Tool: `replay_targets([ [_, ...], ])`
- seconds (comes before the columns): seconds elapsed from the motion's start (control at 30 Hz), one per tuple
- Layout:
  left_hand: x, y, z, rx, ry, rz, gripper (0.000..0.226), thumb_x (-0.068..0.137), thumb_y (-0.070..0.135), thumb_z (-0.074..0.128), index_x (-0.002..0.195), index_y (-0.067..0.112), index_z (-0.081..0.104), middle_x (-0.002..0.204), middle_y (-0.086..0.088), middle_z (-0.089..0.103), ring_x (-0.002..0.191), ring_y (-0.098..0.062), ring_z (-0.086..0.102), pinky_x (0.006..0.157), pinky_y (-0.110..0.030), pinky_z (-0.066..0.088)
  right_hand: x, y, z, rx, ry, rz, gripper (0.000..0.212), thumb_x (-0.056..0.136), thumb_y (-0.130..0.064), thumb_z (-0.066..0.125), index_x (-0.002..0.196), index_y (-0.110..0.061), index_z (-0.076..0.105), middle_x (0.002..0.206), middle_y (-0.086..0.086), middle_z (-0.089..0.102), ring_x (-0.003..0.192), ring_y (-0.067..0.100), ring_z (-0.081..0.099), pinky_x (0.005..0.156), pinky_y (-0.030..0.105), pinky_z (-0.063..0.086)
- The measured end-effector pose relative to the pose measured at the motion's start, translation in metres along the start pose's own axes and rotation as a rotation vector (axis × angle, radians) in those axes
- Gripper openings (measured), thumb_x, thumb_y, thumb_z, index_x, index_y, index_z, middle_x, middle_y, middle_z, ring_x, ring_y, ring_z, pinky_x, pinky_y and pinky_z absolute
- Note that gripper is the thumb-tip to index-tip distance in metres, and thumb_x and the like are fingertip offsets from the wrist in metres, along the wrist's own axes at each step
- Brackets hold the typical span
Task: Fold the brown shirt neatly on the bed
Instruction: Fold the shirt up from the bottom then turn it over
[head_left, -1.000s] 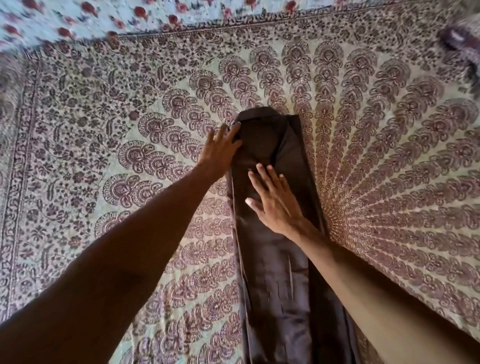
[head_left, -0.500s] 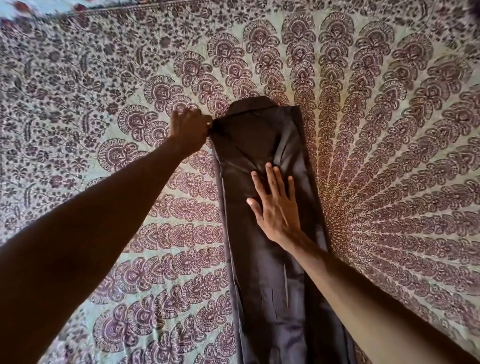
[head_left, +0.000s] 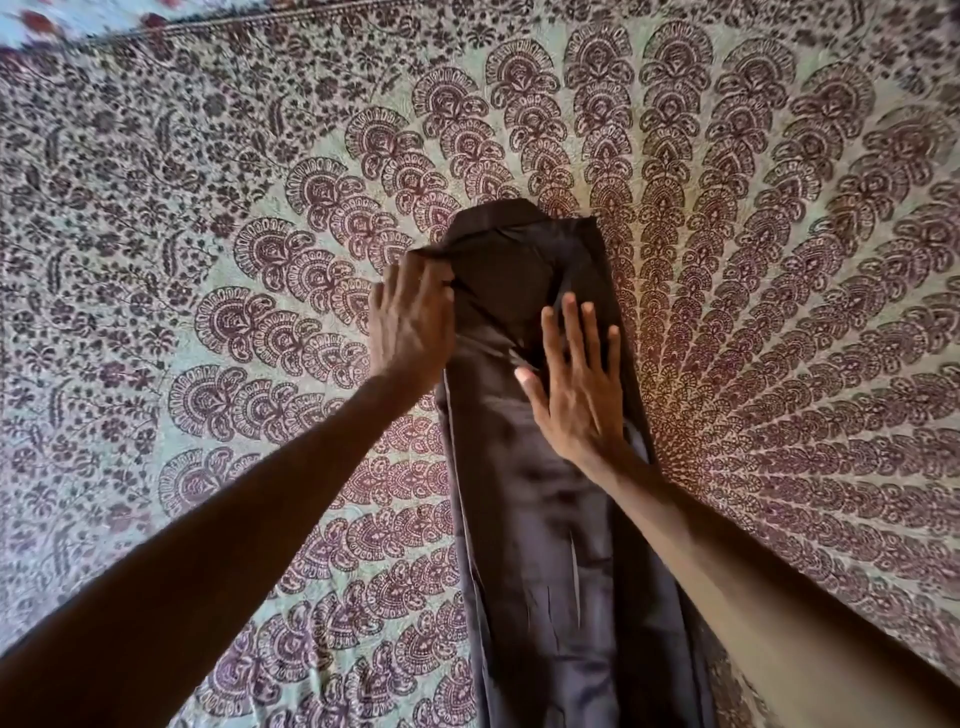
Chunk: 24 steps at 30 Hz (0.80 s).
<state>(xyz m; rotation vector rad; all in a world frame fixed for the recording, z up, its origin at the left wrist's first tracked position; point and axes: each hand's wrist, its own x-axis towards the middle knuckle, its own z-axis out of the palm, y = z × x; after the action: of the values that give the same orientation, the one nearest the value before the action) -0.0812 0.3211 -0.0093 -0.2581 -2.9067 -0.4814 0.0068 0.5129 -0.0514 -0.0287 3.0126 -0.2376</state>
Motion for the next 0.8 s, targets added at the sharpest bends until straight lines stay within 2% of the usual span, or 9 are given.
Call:
replay_targets([
  [0.1, -0.028, -0.002, 0.024, 0.084, -0.232, 0.12, 0.05, 0.095, 0.044, 0.042, 0.136, 0.015, 0.046, 0.139, -0.011, 0.048, 0.127, -0.03, 0.045, 0.103, -0.041, 0.035, 0.031, 0.014, -0.001, -0.002, -0.047, 0.026, 0.07, 0.098, -0.059, 0.02, 0.155, -0.017, 0.019, 0.164, 0.01, 0.01, 0.151, 0.031, 0.01, 0.119, 0.054, 0.016],
  [0.13, -0.033, -0.005, 0.033, 0.091, -0.314, 0.109, 0.06, 0.094, 0.049, 0.039, 0.145, 0.016, 0.037, 0.15, -0.01, 0.038, 0.139, -0.029, 0.035, 0.112, -0.043, 0.029, 0.04, 0.019, -0.001, 0.004, -0.068, 0.035, 0.07, 0.098, -0.06, 0.019, 0.154, -0.018, 0.021, 0.163, 0.01, 0.013, 0.15, 0.031, 0.012, 0.118, 0.054, 0.018],
  [0.2, -0.036, -0.011, 0.046, 0.096, -0.423, 0.063, 0.072, 0.093, 0.057, 0.031, 0.153, 0.018, 0.019, 0.161, -0.006, 0.016, 0.149, -0.025, 0.014, 0.12, -0.046, 0.015, 0.049, 0.026, 0.0, -0.003, -0.089, 0.041, 0.069, 0.097, -0.061, 0.016, 0.154, -0.022, 0.021, 0.163, 0.007, 0.014, 0.15, 0.031, 0.013, 0.118, 0.054, 0.019],
  [0.33, -0.028, -0.008, 0.052, 0.127, -0.463, 0.019, 0.076, 0.092, 0.06, 0.024, 0.154, 0.019, 0.008, 0.163, -0.002, 0.004, 0.151, -0.023, 0.003, 0.12, -0.051, 0.005, 0.052, 0.027, -0.004, 0.008, -0.071, 0.051, 0.07, 0.097, -0.062, 0.014, 0.155, -0.023, 0.015, 0.164, 0.004, 0.008, 0.151, 0.03, 0.004, 0.12, 0.054, 0.009],
  [0.57, -0.008, -0.019, 0.053, 0.171, -0.474, 0.005, 0.08, 0.092, 0.063, 0.032, 0.154, 0.02, 0.006, 0.163, 0.003, 0.003, 0.151, -0.022, -0.001, 0.119, -0.054, -0.002, 0.074, 0.037, 0.0, 0.03, -0.124, 0.132, 0.073, 0.095, -0.066, 0.01, 0.156, -0.026, 0.007, 0.165, -0.006, 0.002, 0.151, 0.031, 0.002, 0.119, 0.058, 0.009],
  [0.8, -0.004, -0.017, 0.05, 0.171, -0.509, -0.078, 0.085, 0.09, 0.066, 0.033, 0.154, 0.02, 0.001, 0.163, 0.003, -0.002, 0.151, -0.021, -0.006, 0.118, -0.053, -0.009, 0.071, 0.036, -0.002, 0.005, -0.127, 0.189, 0.072, 0.095, -0.065, 0.011, 0.156, -0.027, 0.005, 0.165, -0.006, 0.002, 0.151, 0.033, -0.003, 0.118, 0.06, 0.006],
])
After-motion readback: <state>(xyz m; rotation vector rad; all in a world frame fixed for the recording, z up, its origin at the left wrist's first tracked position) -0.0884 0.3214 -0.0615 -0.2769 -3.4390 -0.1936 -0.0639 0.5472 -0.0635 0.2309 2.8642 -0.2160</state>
